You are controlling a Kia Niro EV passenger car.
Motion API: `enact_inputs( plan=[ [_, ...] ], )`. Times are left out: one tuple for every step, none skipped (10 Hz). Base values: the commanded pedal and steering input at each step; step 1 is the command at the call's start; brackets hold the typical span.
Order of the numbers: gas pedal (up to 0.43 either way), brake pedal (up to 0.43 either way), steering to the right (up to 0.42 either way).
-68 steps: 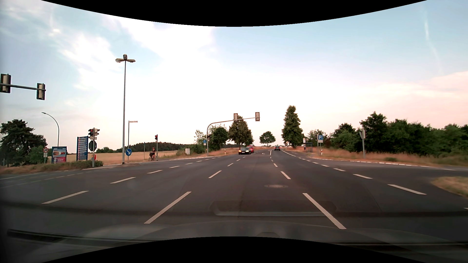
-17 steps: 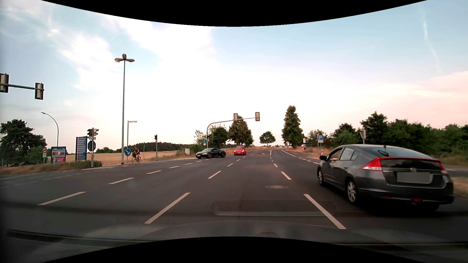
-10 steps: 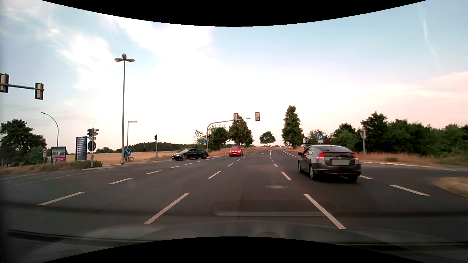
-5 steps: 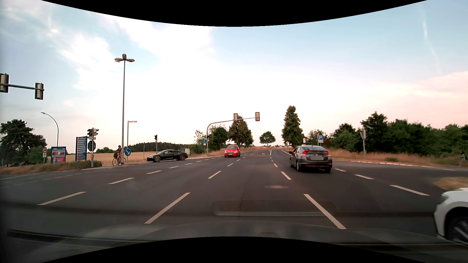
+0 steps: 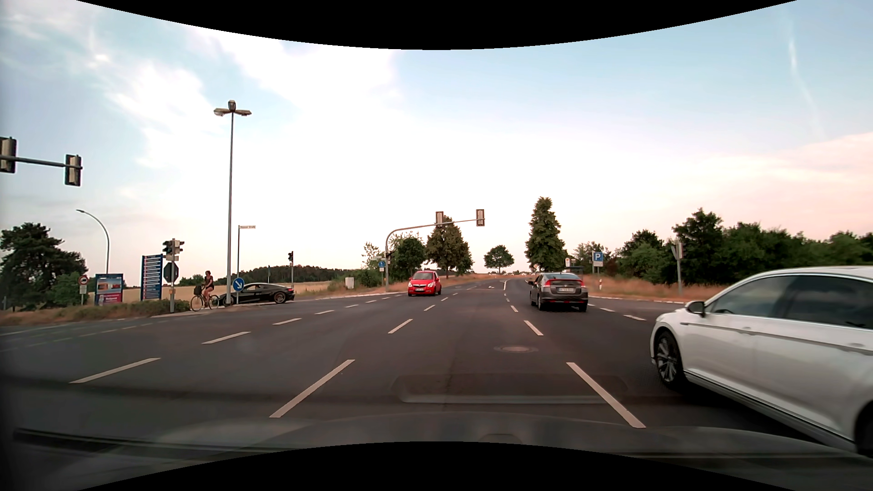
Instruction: Follow the waypoints while adhering to traffic rules and regulations
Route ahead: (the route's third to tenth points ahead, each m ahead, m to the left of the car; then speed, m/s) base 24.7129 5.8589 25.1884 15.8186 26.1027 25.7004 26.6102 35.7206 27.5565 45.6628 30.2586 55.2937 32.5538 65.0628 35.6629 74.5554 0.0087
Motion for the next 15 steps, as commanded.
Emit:
enact_inputs(
  plan=[
    [0.0, 0.36, -0.001],
    [0.0, 0.354, -0.001],
    [0.0, 0.36, -0.001],
    [0.0, 0.36, -0.001],
    [0.0, 0.36, -0.001],
    [0.0, 0.36, -0.001],
    [0.0, 0.36, -0.001],
    [0.0, 0.36, -0.001],
    [0.0, 0.36, -0.001],
    [0.0, 0.36, -0.001],
    [0.0, 0.36, -0.001],
    [0.0, 0.36, -0.001],
    [0.0, 0.36, -0.001],
    [0.0, 0.36, -0.001],
    [0.0, 0.36, -0.001]
  ],
)
